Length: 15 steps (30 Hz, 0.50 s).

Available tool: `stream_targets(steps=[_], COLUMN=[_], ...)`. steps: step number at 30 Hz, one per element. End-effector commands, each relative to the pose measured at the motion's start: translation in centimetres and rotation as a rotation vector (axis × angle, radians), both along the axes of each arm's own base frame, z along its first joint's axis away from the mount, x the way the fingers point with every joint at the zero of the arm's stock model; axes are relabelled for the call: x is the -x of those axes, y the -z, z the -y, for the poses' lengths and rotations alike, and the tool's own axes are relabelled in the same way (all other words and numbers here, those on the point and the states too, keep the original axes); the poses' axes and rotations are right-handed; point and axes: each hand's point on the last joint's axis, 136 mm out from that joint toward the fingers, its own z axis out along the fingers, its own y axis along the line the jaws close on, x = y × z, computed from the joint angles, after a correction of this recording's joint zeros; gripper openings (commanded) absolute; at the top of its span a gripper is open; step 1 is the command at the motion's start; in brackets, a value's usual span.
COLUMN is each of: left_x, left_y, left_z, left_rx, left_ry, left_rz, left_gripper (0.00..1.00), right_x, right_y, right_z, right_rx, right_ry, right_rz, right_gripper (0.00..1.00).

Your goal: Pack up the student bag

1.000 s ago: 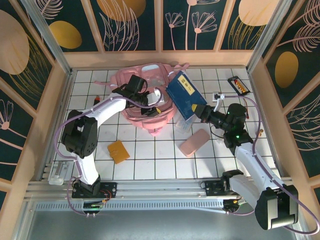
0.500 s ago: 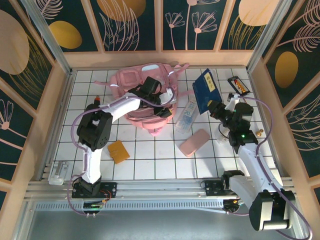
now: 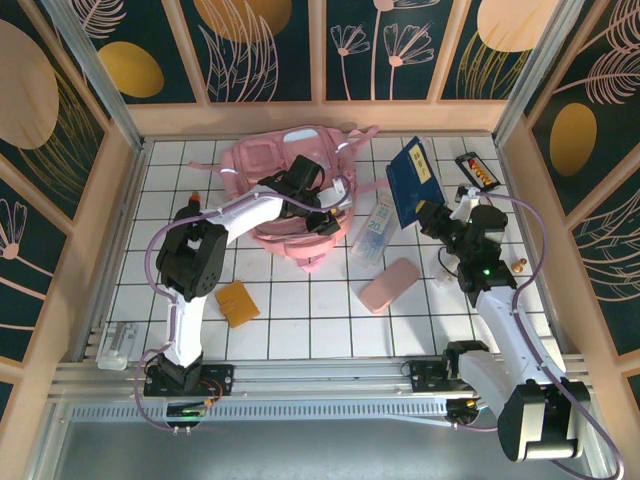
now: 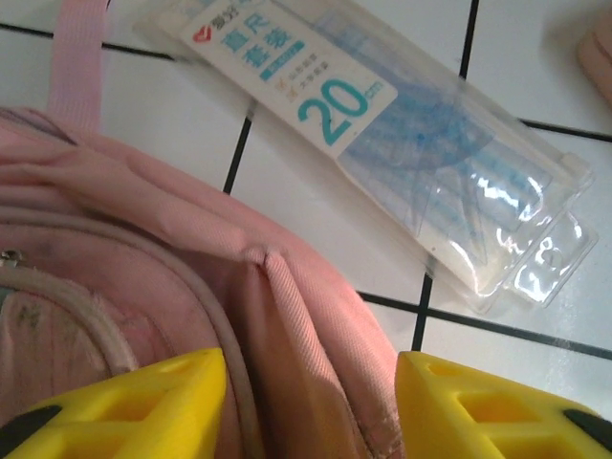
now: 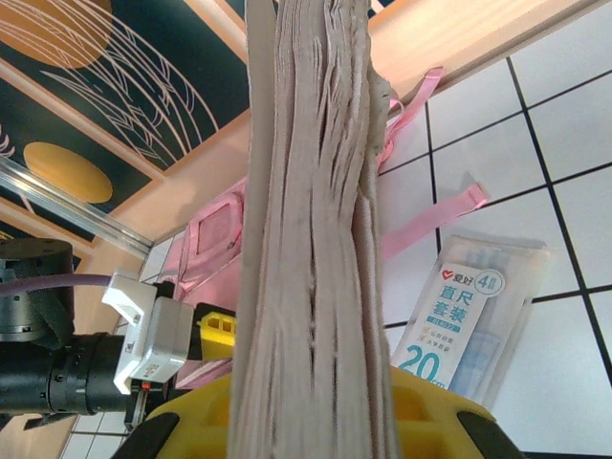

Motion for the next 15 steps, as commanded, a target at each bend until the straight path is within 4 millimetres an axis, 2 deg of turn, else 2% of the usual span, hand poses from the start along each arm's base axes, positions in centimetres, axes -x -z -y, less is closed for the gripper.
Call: stream_targets(steps=[1, 2, 3, 4, 6, 8, 9, 11, 15], left_x=[-0.7, -0.8, -0.7, -0.6, -0.4, 0.0, 0.0, -1.3, -4.5], left_y=[1.4, 1.4, 1.4, 1.4, 1.1, 0.5, -0.4, -2.7, -9.3], left_z=[-1.2, -1.2, -1.1, -0.9, -0.8, -0.6, -0.4, -0.2, -0.8], left_rx=[-0.069, -0.077, -0.078, -0.076, -0.072, -0.064, -0.054, -0.032, 0.006], left_ry=[-0.064, -0.065, -0.056, -0.046, -0.029, -0.004, 0.003, -0.062, -0.218], left_rz=[-0.008, -0.008, -0.015, -0.025, -0.034, -0.043, -0.043, -0.009, 0.124], left_gripper=[0.34, 0.21, 0.15, 0.14, 0.00, 0.00, 0.00, 0.00, 0.00], right_x=[0.0, 0.0, 0.0, 0.1, 0.1, 0.2, 0.3, 0.5, 1.5], right_y=[-3.7, -3.7, -3.7, -3.8, -3.9, -3.9, -3.9, -3.4, -3.5], right_z=[-0.1, -0.1, -0.1, -0.2, -0.2, -0.2, -0.4, -0.7, -2.8], right_rx=[0.003, 0.002, 0.001, 0.001, 0.002, 0.006, 0.010, 0.016, -0.039], right_ry=[-0.015, -0.016, -0.016, -0.019, -0.019, -0.023, -0.034, -0.060, -0.183], right_rz=[0.122, 0.121, 0.121, 0.123, 0.126, 0.128, 0.128, 0.112, 0.099], right_gripper=[0.00, 0.00, 0.00, 0.00, 0.00, 0.00, 0.00, 0.00, 0.00])
